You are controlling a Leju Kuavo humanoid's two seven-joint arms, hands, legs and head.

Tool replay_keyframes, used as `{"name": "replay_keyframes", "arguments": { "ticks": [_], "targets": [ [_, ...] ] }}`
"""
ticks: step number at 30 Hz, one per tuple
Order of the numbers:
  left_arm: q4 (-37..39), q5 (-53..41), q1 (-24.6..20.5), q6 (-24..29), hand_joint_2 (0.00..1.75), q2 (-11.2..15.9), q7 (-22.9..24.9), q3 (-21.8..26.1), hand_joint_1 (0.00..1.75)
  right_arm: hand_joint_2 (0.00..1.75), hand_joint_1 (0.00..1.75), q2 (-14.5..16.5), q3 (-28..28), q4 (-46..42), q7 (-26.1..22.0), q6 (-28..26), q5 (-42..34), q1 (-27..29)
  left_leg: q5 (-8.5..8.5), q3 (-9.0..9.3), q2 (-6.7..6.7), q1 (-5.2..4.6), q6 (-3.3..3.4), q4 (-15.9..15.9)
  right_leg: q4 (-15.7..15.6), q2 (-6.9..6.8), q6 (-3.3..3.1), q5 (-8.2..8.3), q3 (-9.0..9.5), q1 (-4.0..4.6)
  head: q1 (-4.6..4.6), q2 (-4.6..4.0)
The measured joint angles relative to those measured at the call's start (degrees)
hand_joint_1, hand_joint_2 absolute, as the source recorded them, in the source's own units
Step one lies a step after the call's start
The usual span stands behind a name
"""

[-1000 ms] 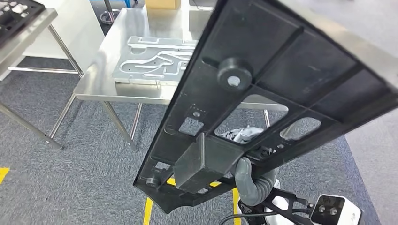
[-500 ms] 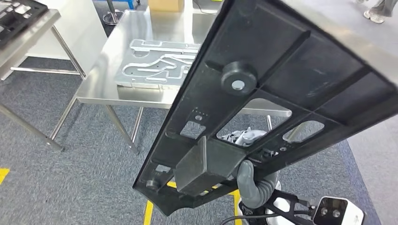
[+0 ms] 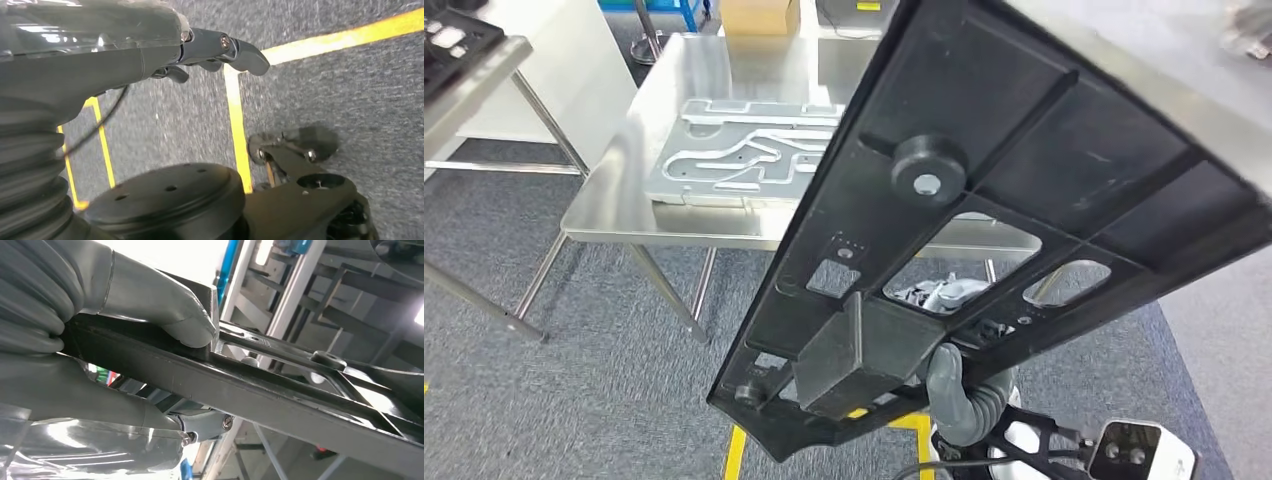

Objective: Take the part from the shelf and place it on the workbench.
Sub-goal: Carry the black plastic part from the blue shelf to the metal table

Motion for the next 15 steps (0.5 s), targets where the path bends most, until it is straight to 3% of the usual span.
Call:
{"name": "replay_keyframes", "arguments": {
  "ticks": [3,5,8,9,10,11,13,15],
  "targets": [
    [0.0,0.0,0.0,0.0,1.75,0.0,0.0,0.0,0.00,1.75,1.75,0.0,0.0,0.0,0.0,0.0,0.1,0.0,-0.63,0.53,-0.16,0.16,0.67,-1.2,0.1,-0.18,0.87,-0.41,0.00,0.14,0.01,0.01],
    [0.0,0.0,0.0,0.0,1.75,-0.1,-0.1,0.0,0.00,1.75,1.75,0.0,0.0,-0.1,-0.1,0.0,0.2,-0.1,-0.80,1.38,-0.17,0.57,1.21,-1.8,3.1,-0.28,1.48,-1.95,-1.24,0.09,0.13,0.01],
    [0.0,0.0,0.1,0.1,1.75,-0.1,0.0,0.0,0.00,1.75,1.75,-0.1,0.0,0.0,-0.1,0.0,0.3,0.0,-1.48,2.31,-0.05,0.64,1.61,-2.0,14.0,-0.33,2.13,-5.58,-7.72,-0.50,0.24,0.01],
    [0.0,0.0,0.1,0.1,1.75,-0.1,0.0,0.0,0.00,1.75,1.75,-0.1,0.0,0.0,0.0,0.0,0.3,0.1,-1.77,2.62,-0.08,0.66,1.57,-2.0,16.1,-0.34,2.29,-5.52,-9.45,-0.70,0.24,0.01],
    [0.0,0.0,0.2,0.1,1.75,-0.1,0.0,0.0,0.00,1.75,1.75,-0.1,0.0,0.0,0.0,0.0,0.3,0.1,-2.10,3.05,-0.15,0.69,1.47,-2.0,16.0,-0.36,2.39,-4.23,-10.13,-0.88,0.25,0.01],
    [0.0,0.0,0.2,0.1,1.75,-0.1,0.0,0.0,0.00,1.75,1.75,-0.1,0.0,0.0,0.0,0.0,0.3,0.1,-2.49,3.62,-0.23,0.74,1.31,-2.0,13.7,-0.40,2.43,-1.86,-9.57,-1.03,0.25,0.01],
    [0.0,0.0,0.3,0.0,1.75,-0.2,0.0,0.0,0.00,1.75,1.75,-0.1,0.0,0.0,0.0,-0.1,0.4,0.1,-3.39,4.73,-0.35,0.75,0.77,-2.0,5.8,-0.59,2.32,2.86,-6.56,-1.05,0.25,0.01],
    [0.0,0.0,0.3,0.0,1.75,-0.1,0.0,0.0,0.00,1.75,1.75,-0.1,0.0,0.0,0.0,-0.3,0.6,0.0,-4.08,5.25,-0.38,0.59,0.09,-2.1,1.3,-0.64,1.88,4.07,-4.58,-0.84,0.20,0.01]
  ]
}}
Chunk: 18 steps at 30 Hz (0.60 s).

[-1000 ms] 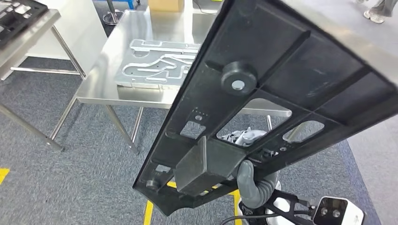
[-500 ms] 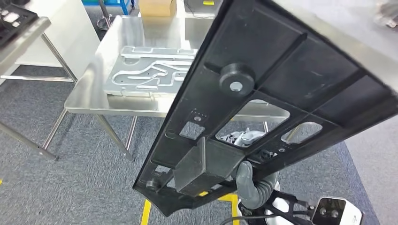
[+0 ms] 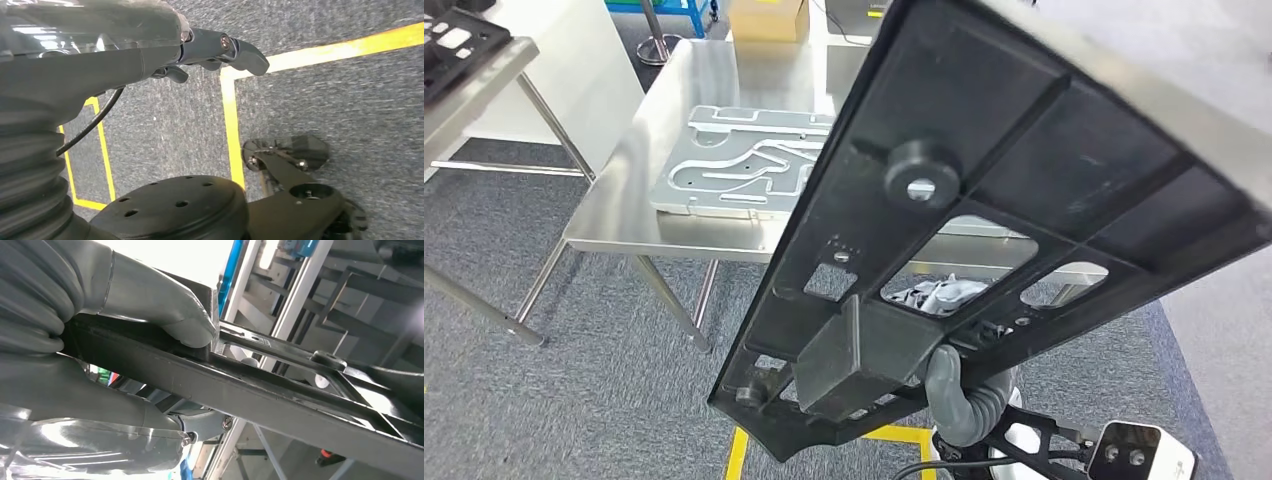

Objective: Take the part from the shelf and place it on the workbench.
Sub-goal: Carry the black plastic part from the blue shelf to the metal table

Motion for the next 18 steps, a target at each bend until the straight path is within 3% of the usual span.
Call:
{"name": "replay_keyframes", "arguments": {
  "ticks": [3,5,6,8,9,10,11,13,14,15,18],
  "targets": [
    [0.0,0.2,-0.1,0.0,1.75,0.0,0.0,0.0,0.00,1.75,1.75,0.0,0.2,-0.1,0.1,-0.5,0.2,0.0,-0.63,0.79,0.12,0.03,-1.08,-0.4,-0.8,0.24,-1.16,-0.86,0.69,0.14,-0.13,0.00],
    [0.0,0.4,-0.2,0.0,1.75,0.1,0.0,0.0,0.00,1.75,1.75,0.1,0.4,-0.1,0.1,-0.6,0.3,-0.2,-1.99,0.10,0.18,0.14,-1.58,2.1,-1.3,0.21,-2.06,-1.27,1.64,0.02,-0.41,0.00],
    [0.0,0.5,-0.2,0.0,1.75,0.1,0.0,0.0,0.00,1.75,1.75,0.2,0.5,-0.2,0.1,-0.6,0.3,-0.2,-3.28,-1.56,0.18,0.19,-1.67,5.3,-1.4,0.13,-2.41,-1.51,2.11,0.03,-0.58,0.00],
    [0.0,0.7,-0.2,-0.1,1.75,0.1,-0.1,0.1,0.00,1.75,1.75,0.2,0.8,-0.1,0.1,-0.5,0.2,-0.2,-5.87,-6.56,0.17,0.15,-1.73,13.3,-1.4,0.06,-2.87,-2.17,2.78,0.31,-0.78,0.00],
    [0.0,0.7,-0.3,-0.1,1.75,0.1,-0.1,0.1,0.00,1.75,1.75,0.2,0.8,0.0,0.1,-0.5,0.2,-0.2,-6.04,-8.57,0.17,0.11,-1.69,16.0,-1.4,0.07,-2.98,-2.54,3.19,0.48,-0.78,0.00],
    [0.0,0.7,-0.3,-0.1,1.75,0.1,-0.1,0.2,0.00,1.75,1.75,0.2,0.8,0.0,0.1,-0.5,0.2,-0.2,-5.01,-9.60,0.17,0.05,-1.55,16.6,-1.4,0.11,-3.03,-2.92,3.68,0.65,-0.77,0.00],
    [0.0,0.7,-0.4,-0.2,1.75,0.1,-0.1,0.2,0.00,1.75,1.75,0.2,0.9,0.0,0.1,-0.5,0.2,-0.1,-2.89,-9.49,0.18,-0.04,-1.30,14.9,-1.4,0.18,-3.05,-3.34,4.29,0.80,-0.77,0.00],
    [0.0,0.6,-0.3,-0.2,1.75,0.1,0.0,0.2,0.00,1.75,1.75,0.2,0.9,0.0,0.1,-0.5,0.2,-0.2,2.15,-7.14,0.19,-0.33,-0.37,7.9,-1.5,0.31,-2.98,-4.21,5.58,1.03,-0.74,0.00],
    [0.0,0.7,-0.2,-0.1,1.75,0.1,0.0,0.2,0.00,1.75,1.75,0.2,0.9,0.0,0.1,-0.5,0.2,-0.2,3.51,-5.86,0.22,-0.54,0.08,4.5,-1.5,0.42,-2.79,-4.62,6.00,1.13,-0.71,0.00],
    [0.0,0.7,-0.1,-0.1,1.75,0.2,0.0,0.2,0.00,1.75,1.75,0.2,0.9,0.0,0.1,-0.5,0.2,-0.2,3.98,-4.96,0.26,-0.76,0.44,2.3,-1.6,0.46,-2.47,-4.91,6.25,1.11,-0.70,0.00],
    [0.0,0.7,0.0,-0.1,1.75,0.1,0.0,0.3,0.00,1.75,1.75,0.2,0.9,0.0,0.1,-0.5,0.1,-0.2,3.28,-3.85,0.09,-0.93,1.15,0.2,-0.9,0.40,-1.27,-4.67,6.50,0.93,-0.73,0.00]
  ]
}}
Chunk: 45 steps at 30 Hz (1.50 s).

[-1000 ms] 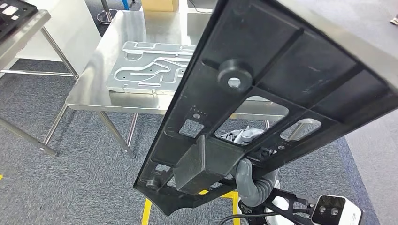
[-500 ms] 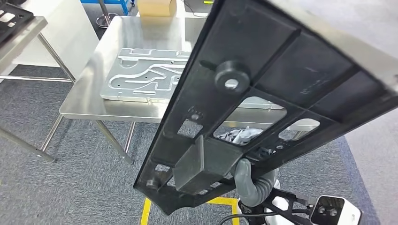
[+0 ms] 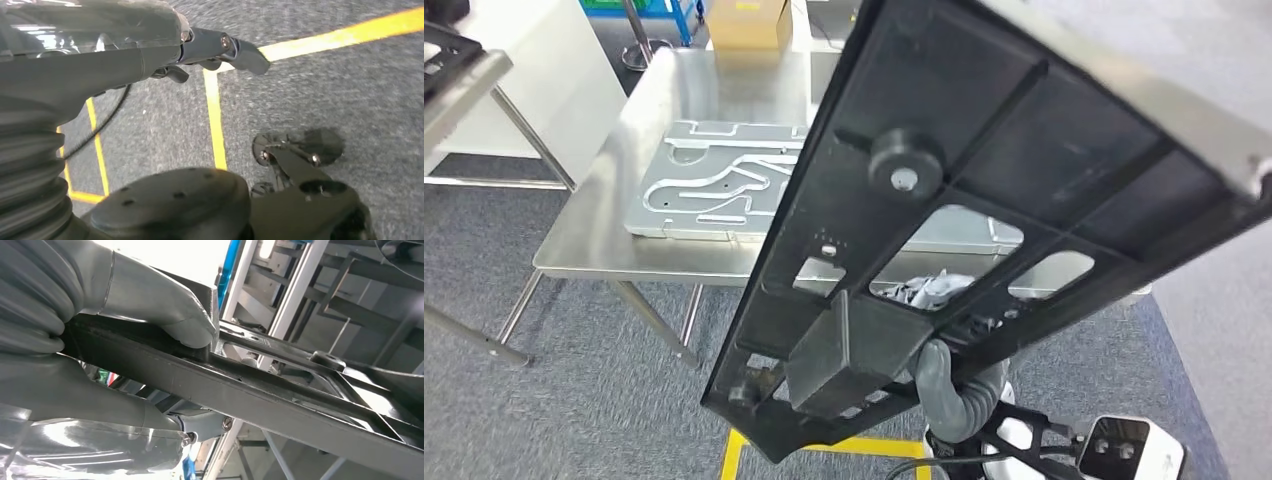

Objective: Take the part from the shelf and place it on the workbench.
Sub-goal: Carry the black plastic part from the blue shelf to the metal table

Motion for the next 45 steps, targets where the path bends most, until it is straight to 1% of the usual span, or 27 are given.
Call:
{"name": "replay_keyframes", "arguments": {
  "ticks": [2,3,5,7,8,9,10,11,13,16,18,19,21,23,24,27,28,29,31,33,34,36,37,38,40,42,45],
  "targets": [
    [0.0,0.0,0.0,0.0,1.75,-0.1,0.0,0.0,0.00,1.75,1.75,0.0,0.0,0.0,0.0,0.0,-0.1,-0.1,-0.24,1.25,-0.15,0.35,0.47,-0.7,2.4,-0.04,0.67,-0.55,-0.96,-0.07,0.17,0.00],
    [0.0,0.0,0.0,0.0,1.75,-0.1,0.0,0.0,0.00,1.75,1.75,0.0,0.0,0.0,0.0,0.0,-0.1,-0.2,-0.46,1.83,-0.17,0.49,0.60,-0.8,4.9,-0.04,0.98,-1.54,-2.43,-0.20,0.26,0.00],
    [0.0,-0.1,0.1,0.1,1.75,0.0,0.0,0.1,0.00,1.75,1.75,0.0,0.0,0.1,-0.1,0.0,-0.2,-0.2,-1.12,2.45,-0.17,0.55,0.68,-0.8,11.8,-0.07,1.51,-4.03,-7.31,-0.53,0.37,0.00],
    [0.0,-0.1,0.3,0.1,1.75,0.0,-0.1,0.1,0.00,1.75,1.75,-0.1,0.0,0.2,0.0,-0.1,-0.2,-0.1,-1.94,3.23,-0.20,0.61,0.51,-0.8,15.6,-0.11,1.83,-4.41,-11.40,-0.88,0.37,0.00],
    [0.0,-0.1,0.4,0.1,1.75,0.0,-0.1,0.1,0.00,1.75,1.75,-0.1,0.0,0.2,0.0,-0.1,-0.2,-0.1,-2.41,3.79,-0.23,0.67,0.37,-0.8,14.6,-0.14,1.93,-3.03,-11.91,-0.99,0.38,0.00],
    [0.0,-0.1,0.4,0.0,1.75,0.0,-0.1,0.1,0.00,1.75,1.75,-0.1,0.0,0.2,0.0,-0.1,-0.2,-0.1,-2.94,4.47,-0.24,0.76,0.20,-0.8,11.5,-0.21,1.98,-0.67,-11.31,-1.07,0.38,0.00],
    [0.0,-0.1,0.5,0.0,1.75,-0.1,-0.1,0.1,0.00,1.75,1.75,-0.1,0.0,0.3,0.0,-0.2,-0.2,-0.1,-3.49,5.12,-0.23,0.84,-0.01,-0.9,7.4,-0.35,1.96,2.25,-10.11,-1.09,0.40,0.00],
    [0.0,-0.1,0.5,0.0,1.75,-0.1,-0.1,0.1,0.00,1.75,1.75,-0.1,0.0,0.3,0.0,-0.2,-0.3,-0.1,-4.04,5.76,-0.25,0.86,-0.31,-0.9,3.9,-0.49,1.78,4.00,-8.96,-0.95,0.39,0.00],
    [0.0,-0.1,0.4,0.0,1.75,-0.1,-0.1,0.1,0.00,1.75,1.75,-0.2,0.0,0.3,0.0,-0.1,-0.3,-0.1,-4.87,6.88,-0.20,0.81,-1.10,-1.2,0.4,-0.62,0.96,4.86,-7.59,-0.62,0.40,0.00],
    [0.0,0.0,0.3,0.0,1.75,-0.1,0.0,0.2,0.00,1.75,1.75,-0.2,0.1,0.3,-0.1,-0.1,-0.5,-0.1,-4.66,8.14,-0.08,0.75,-2.17,-0.1,-0.3,-0.29,-0.65,4.03,-5.99,-0.60,0.37,0.00],
    [0.0,0.1,0.2,0.1,1.75,-0.1,0.0,0.2,0.00,1.75,1.75,-0.2,0.2,0.3,-0.1,0.0,-0.5,-0.2,-5.12,5.80,-0.07,0.82,-2.46,4.8,-0.5,-0.30,-1.43,3.44,-4.29,-0.68,0.31,0.00],
    [0.0,0.1,0.2,0.1,1.75,-0.1,0.0,0.3,0.00,1.75,1.75,-0.2,0.2,0.3,-0.1,0.0,-0.5,-0.2,-6.03,3.40,-0.06,0.83,-2.56,8.4,-0.6,-0.39,-1.66,2.91,-3.62,-0.67,0.27,0.00],
    [0.0,0.2,0.1,0.1,1.75,-0.1,-0.2,0.3,0.00,1.75,1.75,-0.2,0.3,0.4,0.0,0.0,-0.5,-0.3,-9.33,-2.01,-0.07,0.80,-2.66,14.6,-0.6,-0.37,-1.90,1.76,-2.44,-0.56,0.21,0.00],
    [0.0,0.3,0.0,0.0,1.75,-0.1,-0.3,0.4,0.00,1.75,1.75,-0.2,0.3,0.4,0.0,0.0,-0.6,-0.2,-11.24,-4.89,-0.06,0.75,-2.49,14.9,-0.6,-0.25,-1.90,0.45,-0.91,-0.43,0.21,0.00],
    [0.0,0.3,0.0,0.0,1.75,-0.1,-0.3,0.5,0.00,1.75,1.75,-0.2,0.3,0.4,0.0,0.0,-0.6,-0.2,-10.20,-5.22,-0.06,0.71,-2.22,12.7,-0.6,-0.20,-1.82,-0.24,0.03,-0.35,0.21,0.00],
    [0.0,0.4,0.1,0.0,1.75,-0.1,-0.2,0.6,0.00,1.75,1.75,-0.2,0.4,0.6,-0.1,0.0,-0.6,-0.2,-0.11,-4.87,0.02,0.31,-1.18,4.0,-0.4,0.04,-1.27,-2.16,2.19,-0.17,0.25,0.00],
    [0.0,0.4,0.1,0.0,1.75,-0.1,-0.2,0.6,0.00,1.75,1.75,-0.2,0.4,0.7,0.0,0.0,-0.6,-0.2,2.26,-4.71,0.04,0.09,-0.92,2.7,-0.3,0.17,-0.88,-2.73,2.60,-0.17,0.24,0.00],
    [0.0,0.5,0.0,0.0,1.75,-0.1,-0.2,0.7,0.00,1.75,1.75,-0.2,0.4,0.8,0.0,-0.1,-0.5,-0.2,3.03,-4.50,0.02,-0.16,-0.76,2.4,-0.3,0.30,-0.44,-3.19,3.05,-0.22,0.23,0.00],
    [0.0,0.6,-0.1,-0.1,1.75,-0.2,-0.2,0.8,0.00,1.75,1.75,-0.2,0.7,0.7,0.0,-0.4,-0.2,-0.5,2.62,-3.49,0.00,-0.11,-0.30,2.0,-0.6,0.33,0.42,-4.08,3.94,-0.33,0.15,0.00],
    [0.0,0.9,-0.2,-0.2,1.75,-0.3,-0.3,0.9,0.00,1.75,1.75,-0.2,0.8,0.6,-0.1,-1.4,0.7,-0.8,2.16,-2.46,0.03,0.20,0.25,1.1,1.8,0.13,0.99,-5.34,3.07,-0.41,0.22,0.00],
    [0.0,1.0,-0.2,-0.2,1.75,-0.3,-0.4,0.9,0.00,1.75,1.75,-0.2,0.8,0.6,-0.1,-2.4,1.6,-0.8,1.92,-2.13,0.04,0.26,0.47,0.9,4.8,0.03,1.21,-6.33,1.17,-0.54,0.26,0.00],
    [0.0,1.1,0.0,-0.3,1.75,-0.2,-0.5,1.0,0.00,1.75,1.75,-0.3,0.8,0.6,-0.2,-5.5,4.8,-0.8,1.30,-1.73,-0.01,0.26,0.74,0.8,12.4,-0.03,1.61,-8.08,-4.59,-0.77,0.30,0.00],
    [0.0,1.1,0.1,-0.4,1.75,-0.2,-0.6,1.1,0.00,1.75,1.75,-0.4,0.8,0.6,-0.2,-7.5,6.9,-0.8,0.94,-1.44,-0.07,0.25,0.76,0.8,14.8,-0.04,1.75,-7.79,-7.04,-0.87,0.30,0.00],
    [0.0,1.2,0.2,-0.4,1.75,-0.2,-0.7,1.1,0.00,1.75,1.75,-0.5,0.8,0.6,-0.1,-9.7,9.3,-0.8,0.56,-1.01,-0.15,0.24,0.76,0.8,15.2,-0.05,1.81,-6.32,-8.51,-0.92,0.31,0.00],
    [0.0,1.3,0.4,-0.5,1.75,-0.2,-0.8,1.3,0.00,1.75,1.75,-0.9,0.8,0.5,-0.1,-14.3,14.5,-1.1,-0.30,0.18,-0.31,0.24,0.64,0.8,9.7,-0.06,1.58,-0.37,-8.17,-0.91,0.32,0.00],
    [0.0,1.5,0.3,-0.5,1.75,-0.4,-1.0,1.4,0.00,1.75,1.75,-1.5,0.7,0.6,-0.2,-19.0,19.6,-1.4,-1.06,1.03,-0.40,0.12,0.27,0.8,3.1,-0.11,0.92,3.52,-6.41,-0.56,0.27,0.00],
    [0.0,1.7,0.2,-0.6,1.75,-0.7,-1.1,1.5,0.00,1.75,1.75,-2.2,0.7,0.6,0.0,-24.9,25.9,-2.0,-1.41,1.14,-0.32,0.11,-0.64,0.4,0.3,-0.03,-0.02,3.44,-5.51,-0.11,0.20,0.00]
  ]
}}
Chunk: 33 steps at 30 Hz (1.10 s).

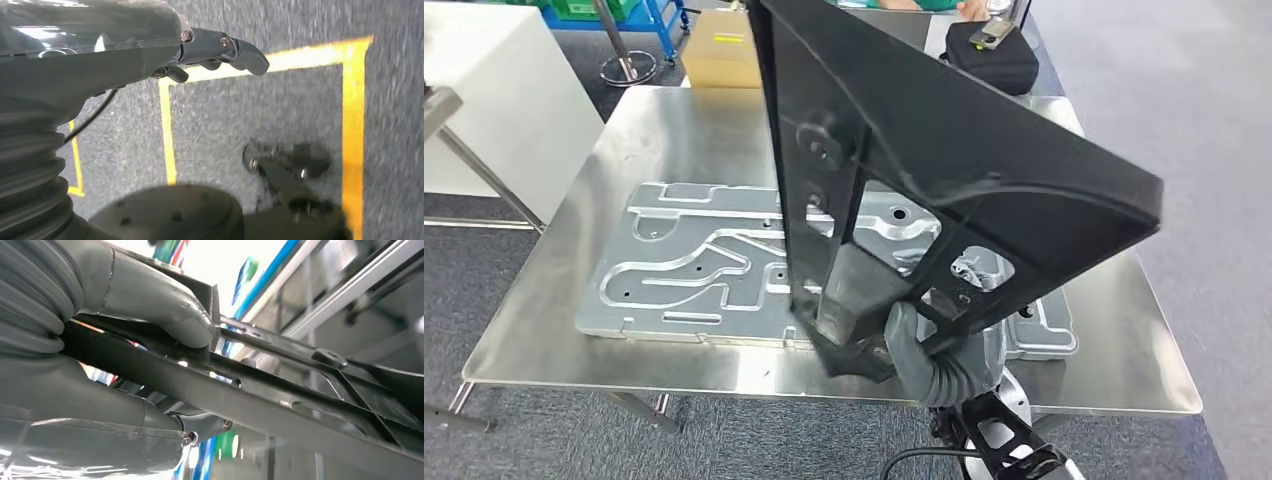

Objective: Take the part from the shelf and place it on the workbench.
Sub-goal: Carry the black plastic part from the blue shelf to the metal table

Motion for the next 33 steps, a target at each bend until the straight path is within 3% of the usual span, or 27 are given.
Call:
{"name": "replay_keyframes", "arguments": {
  "ticks": [3,6,7,8,9,11,12,14,18,19,21,22,23,24,26,27,28,30,33],
  "targets": [
    [0.0,0.0,-0.2,-0.3,1.75,-0.2,-0.2,0.1,0.00,1.75,1.75,-0.6,0.1,0.0,1.5,-5.8,7.0,-0.7,-1.30,-0.67,0.18,0.04,-0.88,1.8,-1.2,0.00,-0.72,0.06,1.04,-0.58,-0.13,0.00],
    [0.0,0.1,-0.2,-0.6,1.75,-0.3,-0.3,0.3,0.00,1.75,1.75,-1.3,0.6,0.2,3.4,-10.7,12.9,-1.5,-5.03,-6.39,0.21,0.39,-1.59,11.8,-1.6,-0.29,-1.30,-0.39,1.91,-0.71,-0.30,0.00],
    [0.0,0.2,-0.3,-0.6,1.75,-0.4,-0.3,0.3,0.00,1.75,1.75,-1.6,0.7,0.3,3.9,-11.9,14.4,-1.5,-5.46,-8.27,0.21,0.53,-1.78,14.7,-1.6,-0.33,-1.34,-0.62,2.13,-0.73,-0.30,0.00],
    [0.0,0.3,-0.3,-0.7,1.75,-0.4,-0.3,0.4,0.00,1.75,1.75,-1.9,0.7,0.5,4.5,-13.1,16.0,-1.5,-4.76,-9.22,0.23,0.67,-1.96,15.6,-1.6,-0.32,-1.27,-0.90,2.43,-0.78,-0.30,0.00],
    [0.0,0.4,-0.4,-0.7,1.75,-0.5,-0.3,0.4,0.00,1.75,1.75,-2.2,0.8,0.6,5.2,-14.4,17.8,-1.5,-2.93,-9.02,0.26,0.83,-2.09,14.3,-1.6,-0.29,-1.14,-1.21,2.84,-0.85,-0.31,0.00],
    [0.0,0.5,-0.3,-0.8,1.75,-0.5,-0.2,0.6,0.00,1.75,1.75,-3.0,1.0,1.0,7.2,-16.9,22.4,-1.5,1.70,-6.36,0.35,1.15,-2.19,7.4,-1.4,-0.18,-0.67,-1.97,3.71,-0.95,-0.28,0.00],
    [0.0,0.5,-0.3,-0.8,1.75,-0.6,-0.2,0.7,0.00,1.75,1.75,-3.4,1.0,1.1,8.1,-17.8,24.6,-1.6,2.96,-4.91,0.37,1.17,-2.08,4.1,-1.2,-0.08,-0.33,-2.34,3.89,-0.87,-0.30,0.00],
    [0.0,0.6,-0.2,-0.9,1.75,-0.8,-0.1,0.8,0.00,1.75,1.75,-4.3,1.0,1.5,9.4,-18.8,27.7,-1.5,3.09,-3.76,0.33,1.04,-1.48,1.1,-1.0,-0.01,0.36,-2.75,3.75,-0.69,-0.28,0.00],
    [0.0,0.6,-0.2,-0.9,1.75,-1.0,-0.1,0.9,0.00,1.75,1.75,-5.5,1.0,1.9,10.5,-19.3,30.3,-1.6,2.60,-3.36,0.16,0.97,0.17,0.4,0.7,-0.20,1.61,-4.15,3.03,-0.95,-0.22,0.00],
    [0.0,0.6,-0.2,-1.0,1.75,-1.1,-0.1,0.9,0.00,1.75,1.75,-5.8,1.0,2.0,11.4,-19.4,31.9,-1.7,2.50,-3.11,0.18,1.03,0.51,0.3,3.2,-0.22,1.83,-5.34,1.82,-1.01,-0.20,0.00],
    [0.0,0.8,-0.3,-1.2,1.75,-1.2,0.0,0.9,0.00,1.75,1.75,-6.7,1.0,2.6,13.8,-19.4,36.9,-1.9,2.18,-2.83,0.21,0.91,0.96,0.2,10.7,-0.24,2.07,-8.12,-2.49,-1.01,-0.17,0.00],
    [0.0,0.9,-0.3,-1.3,1.75,-1.3,0.0,1.0,0.00,1.75,1.75,-7.3,1.0,3.1,14.9,-19.4,39.5,-1.9,2.02,-2.69,0.19,0.82,1.09,0.2,13.8,-0.25,2.11,-8.77,-4.59,-1.01,-0.17,0.00],
    [0.0,1.0,-0.2,-1.3,1.75,-1.5,0.1,1.0,0.00,1.75,1.75,-7.8,1.0,3.7,16.1,-19.3,41.9,-1.9,1.83,-2.49,0.13,0.74,1.18,0.2,15.3,-0.25,2.07,-8.35,-5.93,-1.00,-0.18,0.00],
    [0.0,1.0,-0.2,-1.3,1.75,-1.6,0.2,1.1,0.00,1.75,1.75,-8.3,1.1,4.5,17.4,-19.3,44.4,-2.1,1.62,-2.17,0.04,0.66,1.21,0.3,14.4,-0.25,1.91,-6.70,-6.11,-0.97,-0.18,0.00],
    [0.0,1.1,-0.2,-1.3,1.75,-2.0,0.5,1.2,0.00,1.75,1.75,-9.4,1.3,6.3,20.2,-19.3,49.4,-3.2,1.12,-1.39,-0.12,0.53,1.10,0.2,7.4,-0.25,1.19,-1.67,-3.72,-0.75,-0.18,0.00],
    [0.1,1.1,-0.2,-1.3,1.75,-2.3,0.6,1.2,0.00,1.75,1.75,-9.9,1.5,7.3,21.6,-19.3,51.9,-4.0,0.89,-1.15,-0.16,0.40,0.95,0.3,3.8,-0.27,0.76,0.08,-2.31,-0.50,-0.21,0.00],
    [0.1,1.1,-0.3,-1.3,1.75,-2.4,0.7,1.2,0.00,1.75,1.75,-10.4,1.8,8.3,22.8,-19.3,53.8,-4.8,0.73,-1.08,-0.16,0.35,0.75,0.3,1.3,-0.29,0.41,0.95,-1.34,-0.25,-0.21,0.00],
    [0.1,1.1,-0.3,-1.5,1.75,-2.6,0.8,1.3,0.00,1.75,1.75,-11.4,2.2,10.6,24.9,-19.2,57.2,-6.1,0.60,-1.10,-0.11,0.32,0.19,0.2,-0.2,-0.26,0.03,0.81,-0.83,0.15,-0.24,0.00],
    [0.1,1.0,-0.3,-1.9,1.75,-2.8,1.0,1.3,0.00,1.75,1.75,-13.3,2.7,13.9,27.7,-18.2,62.1,-7.8,-0.41,-1.16,0.00,0.26,-0.60,1.2,-1.2,-0.28,-0.44,0.86,0.01,-0.35,-0.33,0.00]
  ]
}}
